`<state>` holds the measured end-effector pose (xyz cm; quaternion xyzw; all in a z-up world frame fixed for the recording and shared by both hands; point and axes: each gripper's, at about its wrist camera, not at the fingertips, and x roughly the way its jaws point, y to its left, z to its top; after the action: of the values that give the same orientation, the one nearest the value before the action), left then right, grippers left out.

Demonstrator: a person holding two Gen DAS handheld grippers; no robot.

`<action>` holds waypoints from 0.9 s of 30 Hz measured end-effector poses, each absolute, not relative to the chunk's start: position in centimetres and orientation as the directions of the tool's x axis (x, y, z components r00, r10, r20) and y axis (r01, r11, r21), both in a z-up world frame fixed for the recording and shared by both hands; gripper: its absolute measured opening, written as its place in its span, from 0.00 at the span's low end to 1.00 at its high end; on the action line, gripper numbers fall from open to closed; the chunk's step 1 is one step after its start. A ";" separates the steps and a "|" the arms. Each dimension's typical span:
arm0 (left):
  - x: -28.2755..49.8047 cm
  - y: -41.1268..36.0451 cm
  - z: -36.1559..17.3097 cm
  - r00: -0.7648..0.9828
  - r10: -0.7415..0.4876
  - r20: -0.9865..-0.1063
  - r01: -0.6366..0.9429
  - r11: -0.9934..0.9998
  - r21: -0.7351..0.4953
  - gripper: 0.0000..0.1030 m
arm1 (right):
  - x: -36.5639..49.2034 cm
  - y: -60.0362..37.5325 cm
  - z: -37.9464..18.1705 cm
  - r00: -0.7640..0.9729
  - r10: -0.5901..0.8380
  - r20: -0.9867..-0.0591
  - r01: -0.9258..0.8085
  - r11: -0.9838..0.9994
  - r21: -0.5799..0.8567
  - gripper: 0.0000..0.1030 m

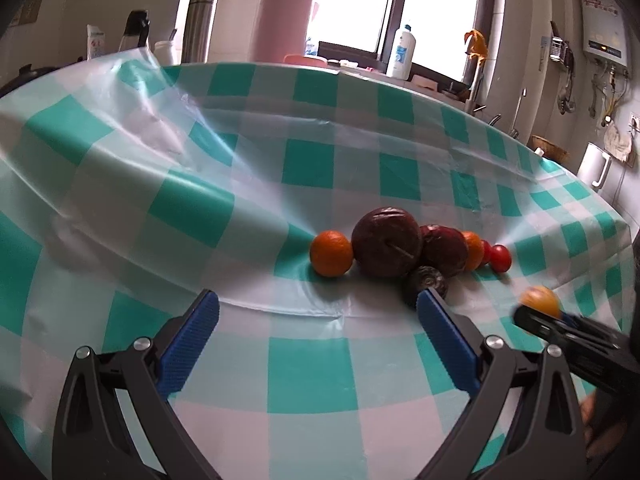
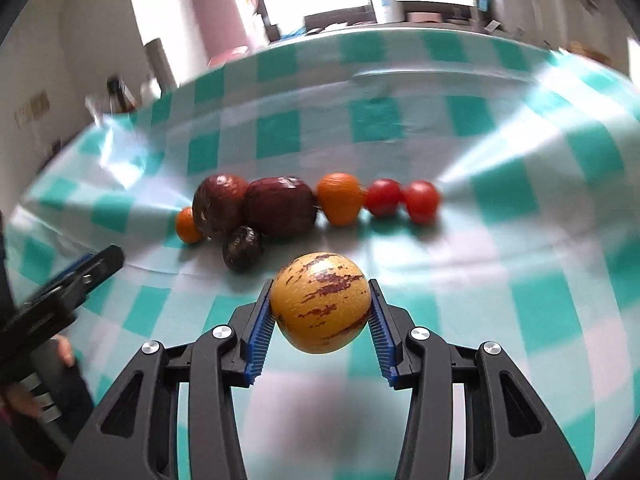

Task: Organize fruits
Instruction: 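Grasp a yellow striped fruit with the right gripper while the left grasps a dark round fruit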

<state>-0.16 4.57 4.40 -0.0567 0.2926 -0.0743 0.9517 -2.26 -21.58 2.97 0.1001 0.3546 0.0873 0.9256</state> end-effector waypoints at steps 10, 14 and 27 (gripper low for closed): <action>0.2 -1.0 4.0 0.734 -0.279 -0.619 0.217 0.960 -0.176 0.97 | -5.3 -25.3 3.5 0.799 0.314 -0.513 -0.073 0.897 0.436 0.43; 1.4 -3.7 3.0 0.701 -0.235 -0.673 0.201 0.971 -0.130 0.97 | -5.7 -25.7 3.6 0.807 0.330 -0.491 -0.083 0.885 0.458 0.43; 8.6 -7.5 1.0 0.632 -0.117 -0.766 0.117 0.992 -0.056 0.61 | -5.6 -25.5 3.6 0.797 0.371 -0.476 -0.122 0.872 0.474 0.43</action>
<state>8.65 -7.53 0.96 -0.0005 0.4239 -0.0648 0.9034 -5.59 -25.47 3.56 0.2151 0.2891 0.1334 0.9232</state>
